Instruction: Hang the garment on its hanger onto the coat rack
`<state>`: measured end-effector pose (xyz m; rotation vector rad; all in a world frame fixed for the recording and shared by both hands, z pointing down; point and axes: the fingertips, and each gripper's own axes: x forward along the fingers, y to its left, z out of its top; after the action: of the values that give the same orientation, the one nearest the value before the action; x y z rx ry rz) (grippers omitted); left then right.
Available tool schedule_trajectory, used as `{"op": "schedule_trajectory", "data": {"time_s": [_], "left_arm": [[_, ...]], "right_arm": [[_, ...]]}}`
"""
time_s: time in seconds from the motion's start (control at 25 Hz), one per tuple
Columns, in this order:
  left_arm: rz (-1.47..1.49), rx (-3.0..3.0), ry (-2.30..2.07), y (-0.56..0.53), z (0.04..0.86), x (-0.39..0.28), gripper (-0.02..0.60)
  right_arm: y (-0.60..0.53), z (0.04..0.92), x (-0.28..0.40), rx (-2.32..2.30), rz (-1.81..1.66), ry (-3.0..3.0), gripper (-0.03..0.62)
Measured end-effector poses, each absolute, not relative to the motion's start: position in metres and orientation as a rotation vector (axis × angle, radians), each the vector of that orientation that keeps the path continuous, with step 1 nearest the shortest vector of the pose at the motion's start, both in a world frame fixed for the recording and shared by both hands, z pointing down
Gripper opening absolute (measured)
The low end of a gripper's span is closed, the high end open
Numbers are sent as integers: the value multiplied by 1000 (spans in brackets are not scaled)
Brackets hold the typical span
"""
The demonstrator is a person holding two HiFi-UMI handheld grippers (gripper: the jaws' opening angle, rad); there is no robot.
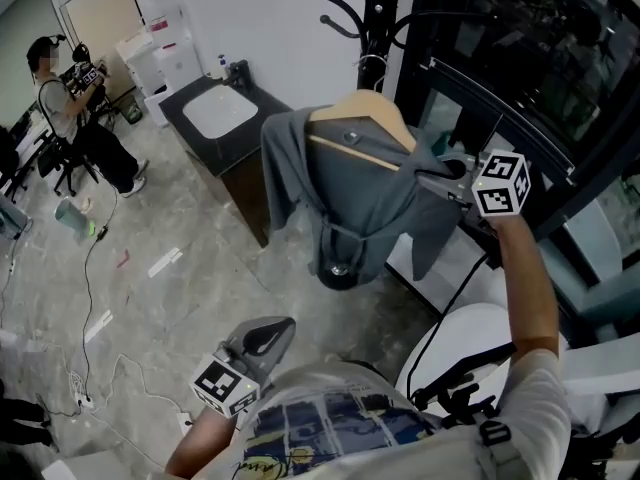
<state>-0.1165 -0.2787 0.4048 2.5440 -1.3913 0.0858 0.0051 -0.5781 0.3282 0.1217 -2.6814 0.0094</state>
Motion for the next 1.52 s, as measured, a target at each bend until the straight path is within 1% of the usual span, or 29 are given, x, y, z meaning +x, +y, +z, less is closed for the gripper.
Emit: {"op": "schedule_trajectory", "data": {"time_s": [0.36, 0.92, 1.16, 1.4, 1.52], "left_arm": [[88, 2480, -1427, -304, 416, -118, 3], [107, 2435, -1452, -302, 419, -124, 3], [94, 2434, -1470, -293, 415, -127, 3], [87, 2444, -1478, -275, 412, -134, 3], [86, 2442, -1475, -262, 413, -138, 3]], "right_arm": [[-635, 367, -5, 124, 52, -2650, 14], [-647, 377, -13, 99, 53, -2691, 15], [-648, 380, -16, 111, 57, -2697, 26], [-652, 377, -10, 228, 47, -2714, 129], [-648, 376, -4, 291, 34, -2712, 146]]}}
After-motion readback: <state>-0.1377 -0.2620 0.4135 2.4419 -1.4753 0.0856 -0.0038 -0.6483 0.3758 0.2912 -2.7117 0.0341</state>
